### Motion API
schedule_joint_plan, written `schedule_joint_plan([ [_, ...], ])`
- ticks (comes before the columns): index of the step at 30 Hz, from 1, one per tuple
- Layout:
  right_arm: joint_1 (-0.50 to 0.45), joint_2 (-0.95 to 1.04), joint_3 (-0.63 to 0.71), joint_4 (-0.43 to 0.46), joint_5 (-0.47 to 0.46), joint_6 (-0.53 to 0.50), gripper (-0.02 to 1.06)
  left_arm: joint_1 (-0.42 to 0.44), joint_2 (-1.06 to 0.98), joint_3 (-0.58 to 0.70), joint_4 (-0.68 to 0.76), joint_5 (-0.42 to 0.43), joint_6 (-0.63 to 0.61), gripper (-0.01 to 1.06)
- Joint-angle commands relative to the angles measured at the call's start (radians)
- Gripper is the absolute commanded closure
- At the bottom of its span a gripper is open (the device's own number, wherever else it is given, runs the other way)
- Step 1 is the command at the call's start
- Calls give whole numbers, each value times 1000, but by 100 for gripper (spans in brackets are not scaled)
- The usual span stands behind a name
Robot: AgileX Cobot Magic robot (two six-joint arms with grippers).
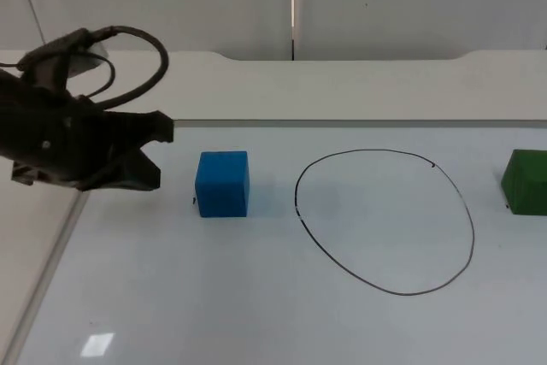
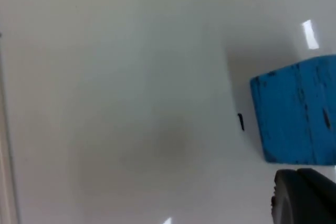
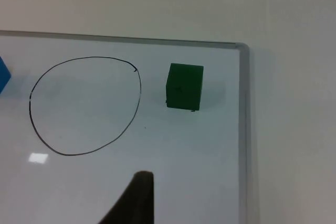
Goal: Push the two cubes into the marked area.
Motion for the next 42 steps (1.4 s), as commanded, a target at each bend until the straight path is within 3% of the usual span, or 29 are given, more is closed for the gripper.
schedule_joint_plan([
  [1,-4,-4,3,2,-3,1,-1,-22,22,-21,-12,-36,3,105],
  [7,-4,-4,3,2,-3,1,-1,-52,68,-64,-17,-119,-1,105],
  [16,-4,-4,3,2,-3,1,-1,-90,143,-127,-21,-123,-8,105],
  [20,-4,-4,3,2,-3,1,-1,-103,158,-139,-45,-183,-13,105],
  [42,-4,-4,3,2,-3,1,-1,-149,184,-139,-127,-173,-4,105],
])
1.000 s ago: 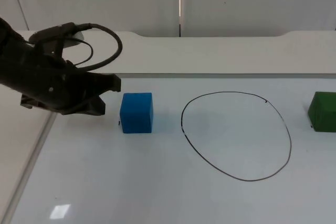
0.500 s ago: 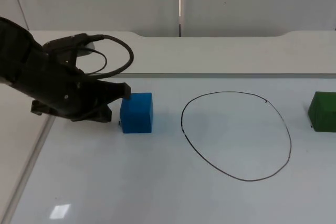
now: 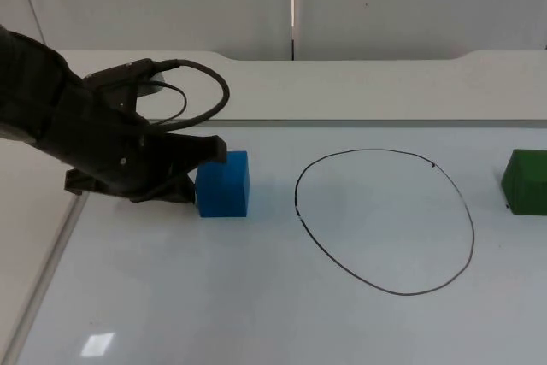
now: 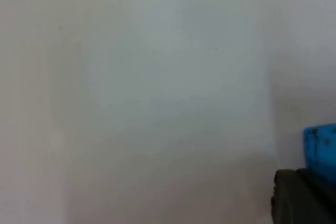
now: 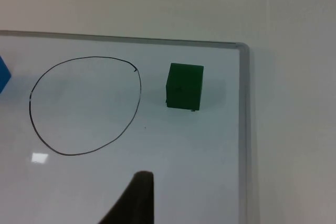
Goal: Push the two cubes into the marked area.
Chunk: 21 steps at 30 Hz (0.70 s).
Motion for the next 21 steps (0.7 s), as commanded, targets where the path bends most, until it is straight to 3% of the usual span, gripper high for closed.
schedule_joint_plan([
  [1,-4,-4,3,2,-3,1,-1,-22,-1,-6,-20,2,11,105],
  [9,-4,-4,3,2,-3,1,-1,-79,-1,-25,-34,-7,31,105],
  [21,-4,-4,3,2,-3,1,-1,-82,-1,-25,-34,-55,41,105],
])
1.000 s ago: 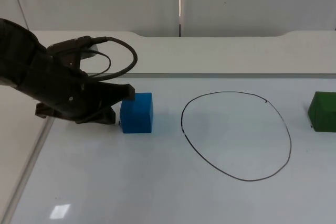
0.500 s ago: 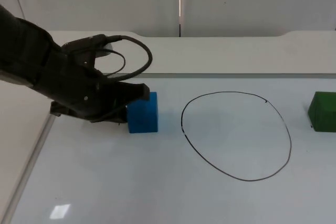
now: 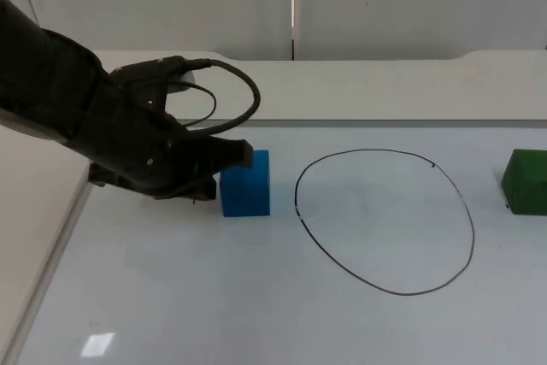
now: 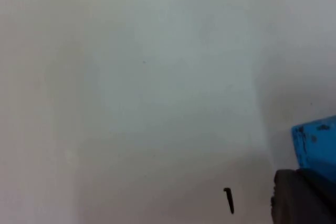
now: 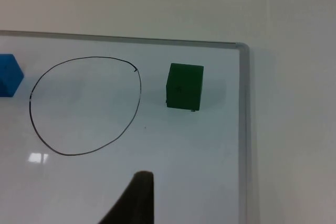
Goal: Push the two cubes into the marked area.
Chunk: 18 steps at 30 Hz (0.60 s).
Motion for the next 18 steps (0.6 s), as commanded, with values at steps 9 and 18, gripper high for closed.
schedule_joint_plan([
  [9,-4,-4,3,2,-3,1,-1,-6,-1,-6,-44,18,25,105],
  [18,-4,-4,3,2,-3,1,-1,-29,-1,-27,-44,21,33,105],
])
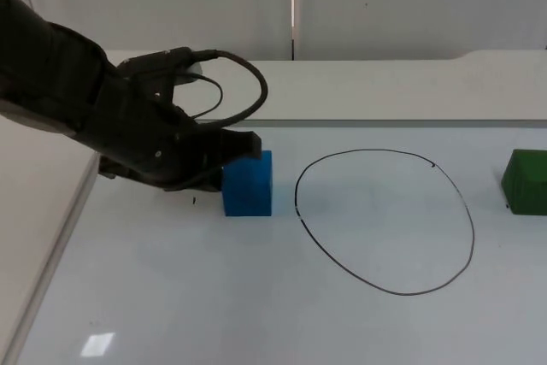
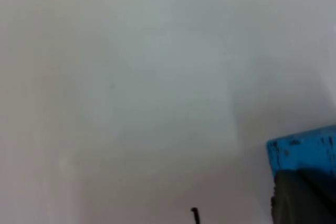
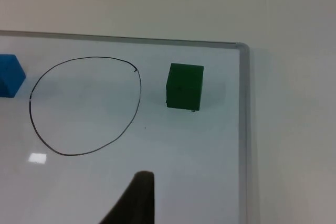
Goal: Push the two cubes into the marked area.
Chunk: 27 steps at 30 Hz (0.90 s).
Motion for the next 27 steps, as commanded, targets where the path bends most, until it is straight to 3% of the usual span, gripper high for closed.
schedule_joint_plan([
  [1,-4,-4,3,2,-3,-1,-1,-16,-1,-6,-15,5,6,105],
  [15,-4,-4,3,2,-3,-1,-1,-55,-1,-6,-15,-45,11,105],
  [27,-4,-4,3,2,-3,-1,-1,-55,26,-14,-21,13,19,105],
])
